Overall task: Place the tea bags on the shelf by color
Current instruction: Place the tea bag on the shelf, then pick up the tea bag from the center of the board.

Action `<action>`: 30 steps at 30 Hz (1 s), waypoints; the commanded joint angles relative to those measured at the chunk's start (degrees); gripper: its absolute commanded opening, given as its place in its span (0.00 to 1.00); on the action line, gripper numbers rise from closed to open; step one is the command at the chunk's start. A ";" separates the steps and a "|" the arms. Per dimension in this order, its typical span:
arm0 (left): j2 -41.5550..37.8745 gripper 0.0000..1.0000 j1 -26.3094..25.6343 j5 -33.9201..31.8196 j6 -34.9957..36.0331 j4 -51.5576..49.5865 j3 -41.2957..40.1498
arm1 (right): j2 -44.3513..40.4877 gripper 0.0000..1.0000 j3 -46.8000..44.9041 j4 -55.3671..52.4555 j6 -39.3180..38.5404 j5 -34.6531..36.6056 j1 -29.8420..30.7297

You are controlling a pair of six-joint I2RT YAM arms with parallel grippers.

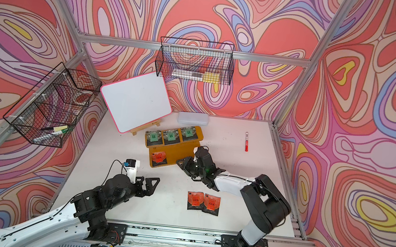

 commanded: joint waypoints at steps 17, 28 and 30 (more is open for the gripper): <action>29.38 0.97 -11.05 7.12 -6.78 24.45 4.00 | -30.45 0.49 -8.92 -45.02 -11.03 7.67 -0.20; 39.26 0.97 -14.71 8.09 -9.72 30.09 7.06 | -38.44 0.49 -15.01 -49.69 -6.20 1.32 -0.20; 40.78 0.97 -14.92 8.65 -10.24 30.87 7.52 | -39.03 0.48 -16.13 -49.89 -5.05 0.53 -0.20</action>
